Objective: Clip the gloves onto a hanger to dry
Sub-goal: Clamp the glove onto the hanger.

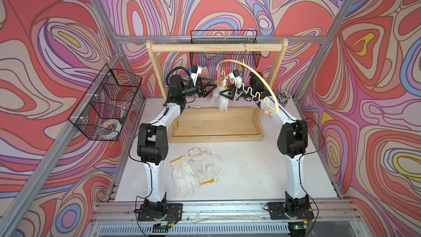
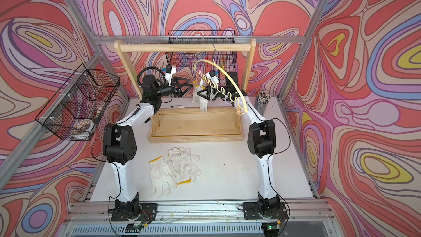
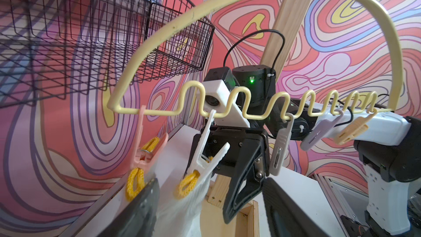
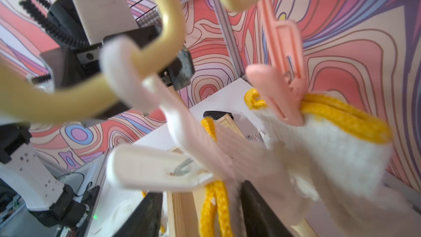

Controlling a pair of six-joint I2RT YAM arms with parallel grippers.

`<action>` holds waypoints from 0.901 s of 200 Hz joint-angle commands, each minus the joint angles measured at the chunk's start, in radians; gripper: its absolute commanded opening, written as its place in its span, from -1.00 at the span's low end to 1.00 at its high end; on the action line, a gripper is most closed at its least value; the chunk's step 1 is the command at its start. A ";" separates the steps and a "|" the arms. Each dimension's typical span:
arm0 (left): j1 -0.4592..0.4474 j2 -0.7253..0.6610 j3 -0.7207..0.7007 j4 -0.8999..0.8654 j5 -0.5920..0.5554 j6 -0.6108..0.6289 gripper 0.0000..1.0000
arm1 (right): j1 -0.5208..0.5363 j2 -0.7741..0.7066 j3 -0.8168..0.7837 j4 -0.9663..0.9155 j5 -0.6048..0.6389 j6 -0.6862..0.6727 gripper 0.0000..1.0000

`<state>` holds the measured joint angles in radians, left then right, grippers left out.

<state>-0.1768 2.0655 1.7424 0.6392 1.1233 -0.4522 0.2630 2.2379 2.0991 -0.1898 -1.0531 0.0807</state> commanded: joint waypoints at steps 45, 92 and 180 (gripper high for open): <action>0.005 -0.088 -0.034 -0.049 -0.040 0.088 0.49 | -0.002 -0.104 -0.096 -0.010 0.291 -0.067 0.38; 0.006 -0.114 -0.053 -0.112 -0.075 0.138 0.49 | -0.001 -0.146 -0.184 0.012 0.470 -0.081 0.41; 0.006 -0.146 -0.093 -0.194 -0.139 0.206 0.49 | 0.001 -0.257 -0.352 0.078 0.594 -0.080 0.53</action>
<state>-0.1768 1.9667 1.6642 0.4816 1.0111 -0.2878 0.2630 2.0380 1.7756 -0.1387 -0.5076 0.0120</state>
